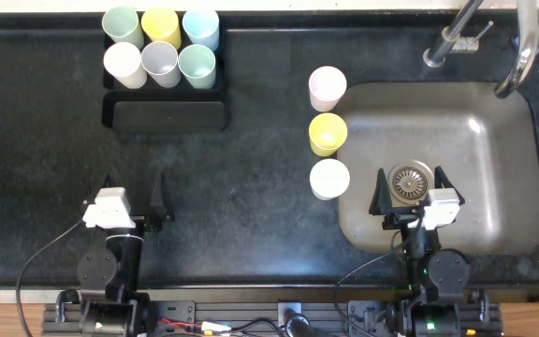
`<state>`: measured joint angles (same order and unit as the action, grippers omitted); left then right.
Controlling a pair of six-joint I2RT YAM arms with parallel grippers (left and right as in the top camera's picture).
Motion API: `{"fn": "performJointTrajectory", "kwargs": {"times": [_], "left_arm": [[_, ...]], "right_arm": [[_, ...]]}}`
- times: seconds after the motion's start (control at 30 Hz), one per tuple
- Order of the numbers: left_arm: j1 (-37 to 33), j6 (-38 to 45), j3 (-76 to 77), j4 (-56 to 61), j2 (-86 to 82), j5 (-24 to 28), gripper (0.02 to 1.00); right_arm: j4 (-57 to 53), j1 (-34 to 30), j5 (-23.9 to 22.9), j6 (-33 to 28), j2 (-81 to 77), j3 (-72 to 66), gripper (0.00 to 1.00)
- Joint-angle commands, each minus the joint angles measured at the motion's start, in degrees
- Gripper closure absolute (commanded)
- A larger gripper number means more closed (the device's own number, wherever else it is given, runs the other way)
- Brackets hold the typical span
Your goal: Store Cups
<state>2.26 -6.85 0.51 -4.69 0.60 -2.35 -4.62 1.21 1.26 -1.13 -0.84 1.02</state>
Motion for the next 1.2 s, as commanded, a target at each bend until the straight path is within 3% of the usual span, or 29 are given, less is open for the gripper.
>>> {"fn": "performJointTrajectory", "kwargs": {"times": [0.03,0.2,0.37,0.53,0.7,0.87,1.07,1.2], "left_arm": [[-0.3,0.8,4.5,-0.5,5.0,1.5,0.020],[-0.6,0.8,28.0,-1.8,35.7,7.8,0.020],[1.5,0.6,74.5,-21.4,74.0,17.0,0.020],[10.8,-1.0,127.9,-41.0,110.7,13.2,0.020],[19.2,-14.4,164.6,-50.2,138.8,9.3,0.020],[24.8,-26.0,170.6,-60.2,148.8,8.2,0.020],[27.9,-32.6,170.5,-68.7,151.4,5.4,0.020],[28.0,-34.2,170.5,-70.4,153.1,7.1,0.020]], "right_arm": [[0.3,0.0,0.2,-0.2,0.6,-0.7,0.005],[0.3,0.0,0.2,-0.2,0.6,-0.7,0.003],[0.3,0.0,0.2,-0.2,0.6,-0.7,0.003],[0.3,0.0,0.2,-0.2,0.6,-0.7,0.005],[0.3,0.0,0.2,-0.2,0.6,-0.7,0.005],[0.3,0.0,0.2,-0.2,0.6,-0.7,0.005],[0.3,0.0,0.2,-0.2,0.6,-0.7,0.003],[0.3,0.0,0.2,-0.2,0.6,-0.7,0.003]]}}
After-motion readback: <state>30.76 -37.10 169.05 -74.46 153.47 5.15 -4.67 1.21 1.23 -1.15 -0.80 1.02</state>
